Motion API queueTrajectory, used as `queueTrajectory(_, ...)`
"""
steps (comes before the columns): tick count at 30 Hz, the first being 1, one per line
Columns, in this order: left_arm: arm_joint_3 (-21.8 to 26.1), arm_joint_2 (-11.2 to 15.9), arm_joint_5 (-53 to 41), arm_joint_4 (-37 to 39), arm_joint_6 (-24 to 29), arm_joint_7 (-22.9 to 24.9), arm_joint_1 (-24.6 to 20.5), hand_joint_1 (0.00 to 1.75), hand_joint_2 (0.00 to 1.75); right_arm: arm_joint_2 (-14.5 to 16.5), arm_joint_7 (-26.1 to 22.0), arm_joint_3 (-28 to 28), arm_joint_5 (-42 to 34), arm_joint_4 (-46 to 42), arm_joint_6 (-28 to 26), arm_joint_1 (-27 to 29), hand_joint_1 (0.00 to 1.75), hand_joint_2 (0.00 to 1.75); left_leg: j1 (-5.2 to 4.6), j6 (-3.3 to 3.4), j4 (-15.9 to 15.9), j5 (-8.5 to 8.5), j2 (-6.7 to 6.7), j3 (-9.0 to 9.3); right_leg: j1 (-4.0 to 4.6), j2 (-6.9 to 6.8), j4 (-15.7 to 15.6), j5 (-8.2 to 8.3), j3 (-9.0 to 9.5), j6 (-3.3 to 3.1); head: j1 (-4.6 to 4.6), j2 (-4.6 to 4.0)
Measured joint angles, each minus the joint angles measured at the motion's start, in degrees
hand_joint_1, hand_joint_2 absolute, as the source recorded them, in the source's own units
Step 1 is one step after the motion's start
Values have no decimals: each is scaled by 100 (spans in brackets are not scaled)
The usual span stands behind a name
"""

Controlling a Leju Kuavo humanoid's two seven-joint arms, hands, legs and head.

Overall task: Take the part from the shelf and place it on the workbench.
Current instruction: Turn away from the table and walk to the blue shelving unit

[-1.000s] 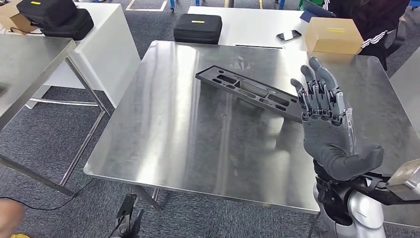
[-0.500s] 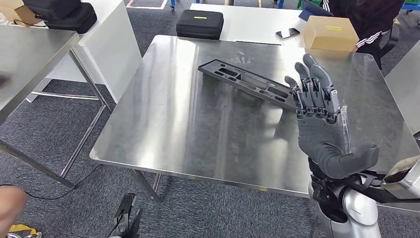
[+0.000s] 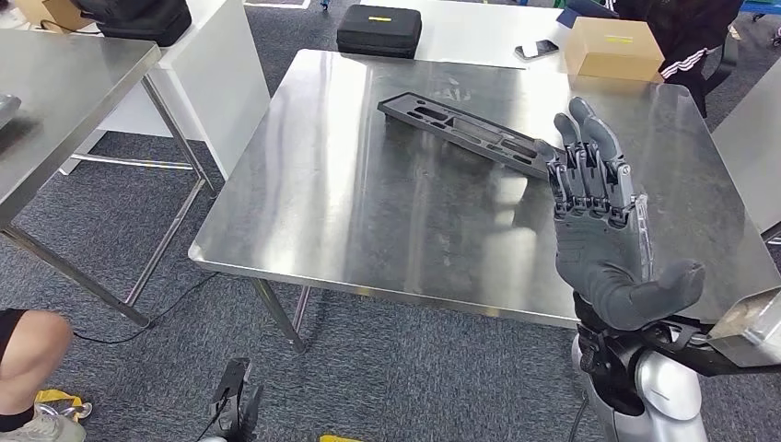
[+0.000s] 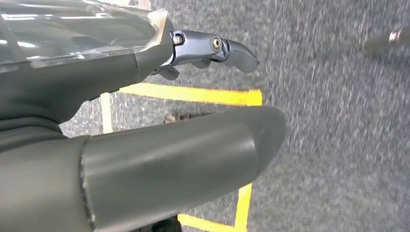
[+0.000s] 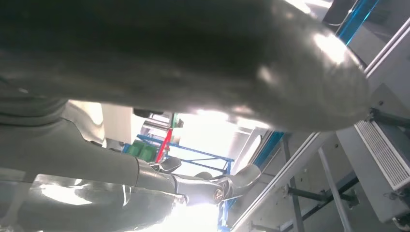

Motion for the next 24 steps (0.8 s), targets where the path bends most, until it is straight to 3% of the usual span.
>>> queueTrajectory(2, 8, -2, -37, -8, 7, 14, 15, 0, 0, 19, 3, -1, 89, 1, -50, 10, 0, 0, 16, -66, 157, -209, -15, -84, -72, -15, -20, 102, -78, -107, -16, 0)
queueTrajectory(4, 20, -6, -69, -20, 10, 25, 23, 0, 0, 48, 4, -1, 157, -1, -88, 34, 0, 0, 57, -143, 718, -753, -27, -261, -104, -31, -24, 224, -201, -183, -43, 0)
queueTrajectory(6, 28, -6, -94, -27, 9, 27, 31, 0, 0, 70, 3, -1, 205, -3, -99, 85, 0, 0, 114, -213, 1423, -1160, -27, -415, -109, -37, -16, 344, -346, -182, -58, 0)
queueTrajectory(7, 31, -6, -108, -30, 9, 27, 35, 0, 0, 78, 1, -1, 226, -3, -99, 116, 0, 0, 145, -244, 1617, -1178, -26, -412, -116, -38, -8, 402, -425, -162, -61, 0)
queueTrajectory(8, 35, -5, -119, -33, 8, 28, 38, 0, 0, 83, -2, -1, 241, -3, -99, 145, 0, 0, 179, -273, 1635, -1079, -25, -324, -132, -38, 6, 457, -508, -130, -64, 0)
queueTrajectory(9, 43, -5, -132, -40, 6, 28, 40, 0, 0, 87, -5, -2, 252, -5, -99, 167, 0, 0, 214, -303, 1461, -918, -24, -137, -151, -38, 25, 509, -592, -94, -66, 0)
queueTrajectory(11, 67, -9, -159, -70, 2, 28, 34, 0, 0, 94, -10, -7, 268, -21, -99, 189, 0, 0, 266, -358, 737, -733, -34, 424, -170, -35, 87, 595, -737, -5, -79, 0)
queueTrajectory(13, 88, -15, -188, -106, -1, 29, 20, 0, 0, 99, -18, -14, 288, -46, -99, 198, 0, 0, 254, -339, 179, -803, -66, 779, -162, -38, 123, 684, -828, 104, -87, 0)
queueTrajectory(14, 93, -18, -203, -116, -1, 34, 18, 0, 0, 103, -22, -15, 300, -56, -100, 206, 0, 0, 221, -298, 82, -836, -80, 809, -155, -41, 111, 737, -853, 161, -87, 0)
queueTrajectory(16, 102, -22, -234, -121, 2, 52, 26, 0, 0, 108, -28, -19, 317, -57, -108, 235, 0, 0, 180, -153, 65, -760, -65, 722, -165, -42, 87, 790, -894, 252, -78, 0)
queueTrajectory(17, 107, -24, -248, -122, 5, 61, 29, 0, 0, 108, -27, -26, 324, -57, -114, 255, 0, 0, 168, -69, 59, -696, -49, 668, -169, -40, 159, 698, -955, 250, -66, 0)
queueTrajectory(19, 122, -26, -270, -128, 12, 67, 30, 0, 0, 108, -27, -45, 333, -57, -129, 288, 0, 0, 153, 61, 44, -555, -18, 530, -176, -34, 662, 243, -1159, 166, -34, 0)
queueTrajectory(21, 133, -32, -285, -133, 14, 68, 33, 0, 0, 107, -26, -65, 347, -57, -159, 319, 0, 0, 120, 114, 48, -412, -7, 352, -138, -28, 1455, -204, -1351, 116, -3, 0)
queueTrajectory(22, 134, -35, -290, -133, 13, 68, 36, 0, 0, 106, -25, -78, 369, -57, -185, 344, 0, 0, 100, 125, 50, -337, -2, 256, -114, -24, 1743, -280, -1366, 134, 2, 0)
queueTrajectory(23, 136, -38, -292, -133, 13, 69, 40, 0, 0, 105, -15, -92, 397, -56, -220, 373, 0, 0, 79, 132, 52, -263, 0, 161, -91, -23, 1855, -247, -1294, 166, 4, 0)
queueTrajectory(24, 137, -38, -293, -133, 12, 73, 43, 0, 0, 105, 3, -106, 425, -52, -256, 404, 0, 0, 59, 133, 53, -190, 1, 70, -68, -23, 1766, -142, -1123, 196, 4, 0)
